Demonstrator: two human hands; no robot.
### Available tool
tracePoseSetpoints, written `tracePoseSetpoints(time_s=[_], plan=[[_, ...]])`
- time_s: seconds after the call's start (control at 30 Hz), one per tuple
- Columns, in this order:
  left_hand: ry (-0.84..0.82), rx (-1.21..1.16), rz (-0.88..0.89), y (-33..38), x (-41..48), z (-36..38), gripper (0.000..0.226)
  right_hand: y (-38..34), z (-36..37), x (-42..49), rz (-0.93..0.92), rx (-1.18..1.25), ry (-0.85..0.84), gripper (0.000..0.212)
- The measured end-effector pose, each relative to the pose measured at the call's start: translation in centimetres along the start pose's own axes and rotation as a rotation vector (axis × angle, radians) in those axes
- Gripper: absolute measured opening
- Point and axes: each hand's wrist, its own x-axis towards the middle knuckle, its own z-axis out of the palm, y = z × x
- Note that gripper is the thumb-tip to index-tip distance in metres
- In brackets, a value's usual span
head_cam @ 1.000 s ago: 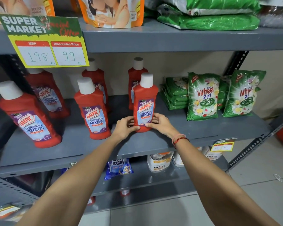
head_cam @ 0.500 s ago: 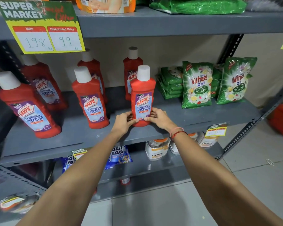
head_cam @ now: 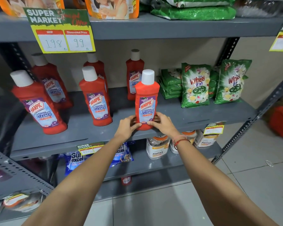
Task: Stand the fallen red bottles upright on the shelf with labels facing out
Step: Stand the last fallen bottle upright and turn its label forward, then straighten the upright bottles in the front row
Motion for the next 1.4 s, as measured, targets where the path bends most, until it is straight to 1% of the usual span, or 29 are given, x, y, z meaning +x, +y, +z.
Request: tracePoseSetpoints(time_s=[0.07,0.13,0.2,0.27,0.33,0.37,0.43,0.57,0.67,0.73,0.8,0.87,1.03,1.2,1.4], plan=[[0.058,0.013,0.002,-0.6,-0.9,-0.6,0.055,0.5,0.7,-1.2,-0.029,-0.046,0.210,0.053],[0.156,0.004,-0.021,-1.9,-1.9,-1.9,0.050,1.1,1.7,-2.9,-0.087,-0.134,0.423,0.045],[0.254,0.024,-0.028,-3.7,-3.0,-3.8,0.040,0.8,3.4,-4.4,-0.209,-0.235,0.547,0.033],[0.339,0.030,-0.036,-5.4,-4.0,-6.1,0.031,-0.6,5.6,-4.7,-0.349,-0.292,0.574,0.028],[0.439,0.031,-0.049,-6.7,-4.6,-8.2,0.023,-2.6,8.1,-4.0,-0.438,-0.281,0.489,0.031],[0.478,0.034,-0.054,-7.1,-4.7,-9.0,0.023,-3.6,9.0,-3.3,-0.435,-0.244,0.415,0.033],[0.522,0.047,-0.071,-7.8,-4.5,-10.3,0.029,-5.4,10.9,-1.5,-0.356,-0.151,0.258,0.042],[0.499,0.043,-0.123,-8.5,-3.7,-11.9,0.050,-7.2,13.5,2.5,-0.134,-0.007,-0.001,0.074],[0.448,0.021,-0.118,-8.3,-2.7,-12.4,0.061,-7.0,14.3,4.4,-0.076,-0.047,-0.117,0.091],[0.415,-0.015,-0.105,-7.9,-2.1,-12.7,0.065,-7.0,14.5,5.0,-0.081,-0.035,-0.162,0.093],[0.369,-0.063,-0.067,-7.5,-1.5,-12.9,0.064,-7.3,14.8,5.3,-0.104,0.030,-0.194,0.087],[0.327,-0.100,-0.029,-7.2,-1.3,-12.9,0.059,-7.6,15.2,5.4,-0.112,0.069,-0.195,0.078],[0.324,-0.082,-0.003,-7.2,-1.3,-12.8,0.055,-7.9,15.8,5.4,-0.098,0.046,-0.132,0.066],[0.293,-0.088,0.023,-7.2,-1.8,-13.3,0.056,-8.2,16.1,4.7,-0.085,0.021,-0.117,0.064],[0.304,-0.079,0.041,-7.4,-3.4,-13.0,0.056,-8.2,16.2,3.0,-0.096,-0.018,-0.107,0.062]])
